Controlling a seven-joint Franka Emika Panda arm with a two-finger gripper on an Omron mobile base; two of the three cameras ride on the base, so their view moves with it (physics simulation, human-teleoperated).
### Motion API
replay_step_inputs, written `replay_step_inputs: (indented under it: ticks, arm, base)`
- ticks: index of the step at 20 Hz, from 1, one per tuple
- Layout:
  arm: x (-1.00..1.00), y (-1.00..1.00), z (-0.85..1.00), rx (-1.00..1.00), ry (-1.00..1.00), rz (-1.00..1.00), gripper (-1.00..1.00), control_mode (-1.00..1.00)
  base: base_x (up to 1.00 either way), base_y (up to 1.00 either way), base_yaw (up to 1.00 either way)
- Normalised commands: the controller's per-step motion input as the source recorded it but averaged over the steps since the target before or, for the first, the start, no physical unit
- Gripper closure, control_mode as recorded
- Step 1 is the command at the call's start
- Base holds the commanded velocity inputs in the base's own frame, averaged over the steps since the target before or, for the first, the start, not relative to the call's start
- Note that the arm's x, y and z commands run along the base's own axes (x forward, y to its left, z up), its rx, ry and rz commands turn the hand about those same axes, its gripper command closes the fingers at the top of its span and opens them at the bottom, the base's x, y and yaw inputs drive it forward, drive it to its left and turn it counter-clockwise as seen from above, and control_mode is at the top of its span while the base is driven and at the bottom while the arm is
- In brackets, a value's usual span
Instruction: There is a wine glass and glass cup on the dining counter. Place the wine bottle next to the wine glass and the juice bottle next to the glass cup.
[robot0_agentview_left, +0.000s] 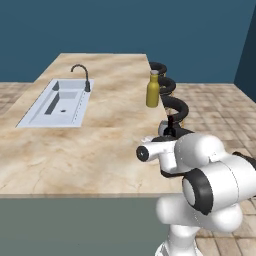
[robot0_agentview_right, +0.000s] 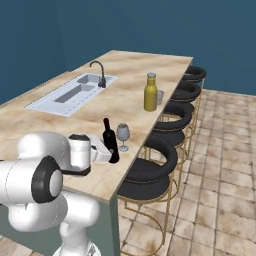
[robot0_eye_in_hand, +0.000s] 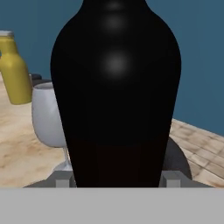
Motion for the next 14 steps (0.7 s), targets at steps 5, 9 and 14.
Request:
replay_step_inputs:
  ticks: [5, 9, 14]
  arm:
    - [0.01, 0.00, -0.14, 0.00, -0.02, 0.00, 1.00, -1.00]
    - [0.00, 0.00, -0.20, 0.00, -0.03, 0.00, 1.00, -1.00]
    - [0.00, 0.00, -0.21, 0.00, -0.05, 0.00, 1.00, -1.00]
  base:
    - [0.00, 0.00, 0.00]
    - [0.00, 0.00, 0.00]
    - [0.00, 0.00, 0.00]
